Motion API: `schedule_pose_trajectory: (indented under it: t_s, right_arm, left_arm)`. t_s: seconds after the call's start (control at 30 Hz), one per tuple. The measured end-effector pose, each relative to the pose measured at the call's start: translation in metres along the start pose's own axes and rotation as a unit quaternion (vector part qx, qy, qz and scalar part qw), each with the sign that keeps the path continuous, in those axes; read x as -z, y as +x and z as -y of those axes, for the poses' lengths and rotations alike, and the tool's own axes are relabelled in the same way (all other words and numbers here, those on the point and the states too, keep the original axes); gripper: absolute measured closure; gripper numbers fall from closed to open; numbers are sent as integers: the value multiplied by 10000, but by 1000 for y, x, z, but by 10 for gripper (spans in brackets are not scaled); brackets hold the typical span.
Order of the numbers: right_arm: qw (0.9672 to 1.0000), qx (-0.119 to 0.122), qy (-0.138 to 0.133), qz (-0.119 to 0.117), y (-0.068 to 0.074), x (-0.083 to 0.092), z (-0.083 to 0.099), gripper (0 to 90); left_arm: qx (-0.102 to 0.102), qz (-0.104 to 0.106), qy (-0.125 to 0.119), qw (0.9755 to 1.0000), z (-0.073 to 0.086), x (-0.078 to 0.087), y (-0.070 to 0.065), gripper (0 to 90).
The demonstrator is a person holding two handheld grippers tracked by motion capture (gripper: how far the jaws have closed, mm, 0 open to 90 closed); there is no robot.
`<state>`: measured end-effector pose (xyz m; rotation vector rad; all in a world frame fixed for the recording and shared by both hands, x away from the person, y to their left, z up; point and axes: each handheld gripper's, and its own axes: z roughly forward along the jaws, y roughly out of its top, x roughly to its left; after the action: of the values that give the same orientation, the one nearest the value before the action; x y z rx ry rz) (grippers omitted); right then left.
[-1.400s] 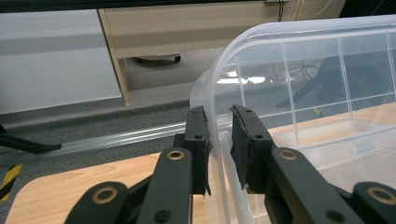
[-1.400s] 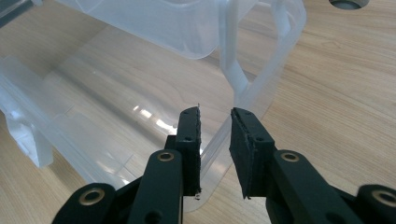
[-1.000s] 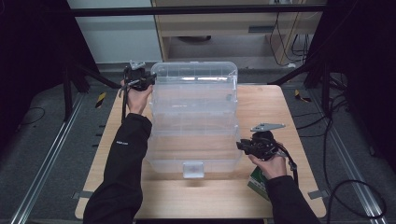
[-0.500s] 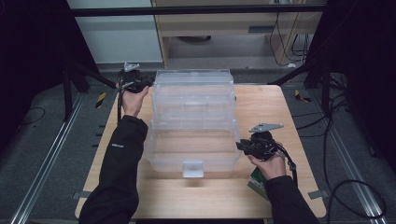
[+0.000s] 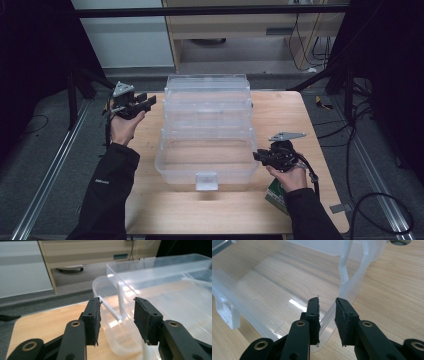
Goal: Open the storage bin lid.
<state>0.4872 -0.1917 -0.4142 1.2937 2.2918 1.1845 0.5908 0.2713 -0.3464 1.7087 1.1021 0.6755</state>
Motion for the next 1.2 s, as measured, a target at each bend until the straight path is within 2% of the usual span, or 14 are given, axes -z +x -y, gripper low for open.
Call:
schedule_pose_trajectory:
  t_s: [0.3,0.53,0.7,0.8,0.93,1.07,1.2]
  right_arm:
    - [10000,-26,45,23,0,0,-1,732]
    - [9999,-72,68,25,1,0,-1,729]
    - [9999,-84,67,31,1,0,-1,729]
    - [9999,-65,64,47,1,0,-1,730]
    - [10000,-37,59,70,2,-1,-1,732]
    - [9999,-19,90,140,4,-1,-2,735]
    - [9997,2,107,198,6,-1,-3,738]
  left_arm:
    - [-171,142,264,9994,32,36,-15,535]
    - [-328,265,599,9973,57,53,-27,516]
    - [-321,394,851,9951,76,57,-38,513]
    - [-289,506,1010,9932,86,59,-43,544]
    - [-292,517,1243,9905,93,57,-48,580]
    - [-241,594,1277,9897,98,56,-51,611]
    - [-321,613,1308,9890,99,56,-54,652]
